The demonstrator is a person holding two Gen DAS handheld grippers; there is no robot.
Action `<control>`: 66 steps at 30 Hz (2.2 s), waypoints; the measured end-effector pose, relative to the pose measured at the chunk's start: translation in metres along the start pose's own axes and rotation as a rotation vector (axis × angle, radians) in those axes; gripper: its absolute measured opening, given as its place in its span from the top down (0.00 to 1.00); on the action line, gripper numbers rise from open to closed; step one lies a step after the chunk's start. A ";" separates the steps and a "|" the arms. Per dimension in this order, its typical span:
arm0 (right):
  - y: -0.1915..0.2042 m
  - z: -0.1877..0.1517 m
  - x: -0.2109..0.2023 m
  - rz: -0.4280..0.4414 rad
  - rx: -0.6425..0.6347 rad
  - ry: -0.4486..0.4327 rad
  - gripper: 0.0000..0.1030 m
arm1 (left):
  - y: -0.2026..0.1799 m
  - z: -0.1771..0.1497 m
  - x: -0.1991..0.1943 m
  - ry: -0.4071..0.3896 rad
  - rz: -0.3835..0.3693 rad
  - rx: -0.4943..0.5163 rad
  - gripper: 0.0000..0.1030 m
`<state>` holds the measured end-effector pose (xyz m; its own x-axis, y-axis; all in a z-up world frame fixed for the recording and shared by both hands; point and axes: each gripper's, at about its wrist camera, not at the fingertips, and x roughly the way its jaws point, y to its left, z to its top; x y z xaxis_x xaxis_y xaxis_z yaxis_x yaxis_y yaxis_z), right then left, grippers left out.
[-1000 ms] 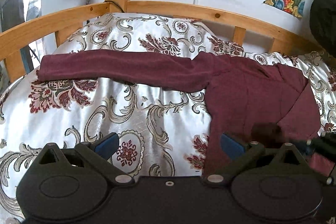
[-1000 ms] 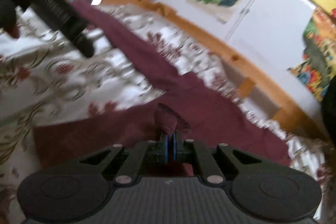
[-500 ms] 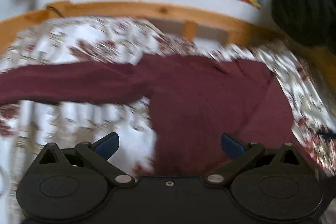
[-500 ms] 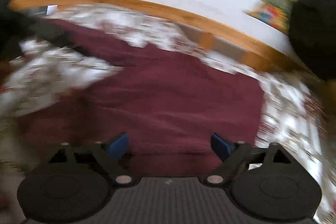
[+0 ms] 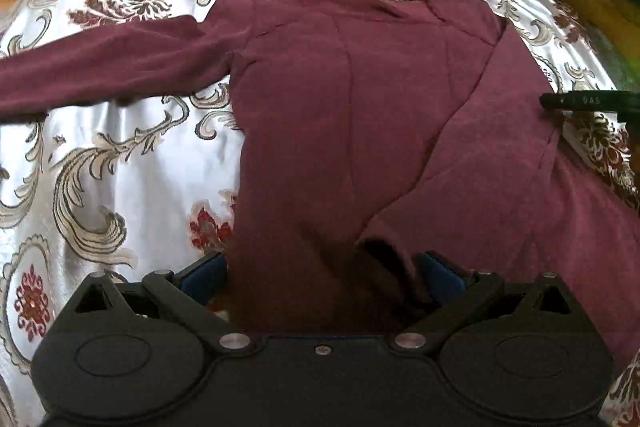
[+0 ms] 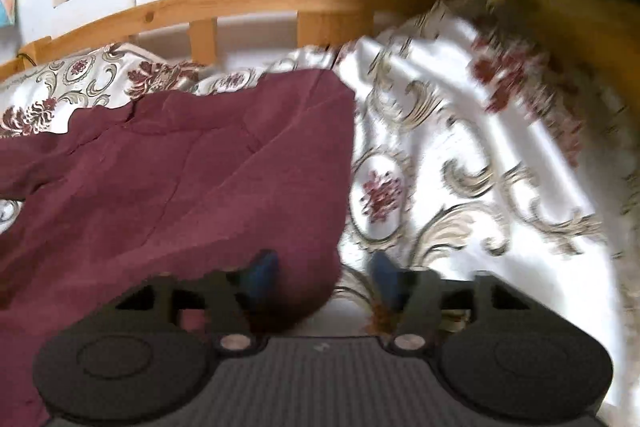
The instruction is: Fold small clothes
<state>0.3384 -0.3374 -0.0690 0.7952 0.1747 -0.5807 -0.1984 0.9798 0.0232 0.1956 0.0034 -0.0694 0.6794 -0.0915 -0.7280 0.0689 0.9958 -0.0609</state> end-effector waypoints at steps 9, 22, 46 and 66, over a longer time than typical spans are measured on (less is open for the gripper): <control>-0.015 0.004 0.006 -0.113 0.026 -0.005 0.97 | -0.026 0.000 0.003 -0.001 0.041 0.095 0.01; 0.014 -0.023 -0.062 -0.080 -0.033 -0.054 0.42 | 0.006 -0.018 -0.053 -0.133 0.205 0.071 0.01; 0.099 -0.111 -0.130 -0.022 0.083 -0.081 0.00 | 0.249 0.031 -0.121 -0.295 0.714 -0.650 0.50; 0.101 -0.112 -0.131 0.025 0.105 -0.080 0.00 | 0.088 0.111 -0.148 -0.683 0.405 -0.037 0.95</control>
<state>0.1499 -0.2720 -0.0819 0.8349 0.2018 -0.5121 -0.1606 0.9792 0.1241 0.1822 0.1033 0.1089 0.9449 0.3047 -0.1197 -0.2956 0.9512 0.0880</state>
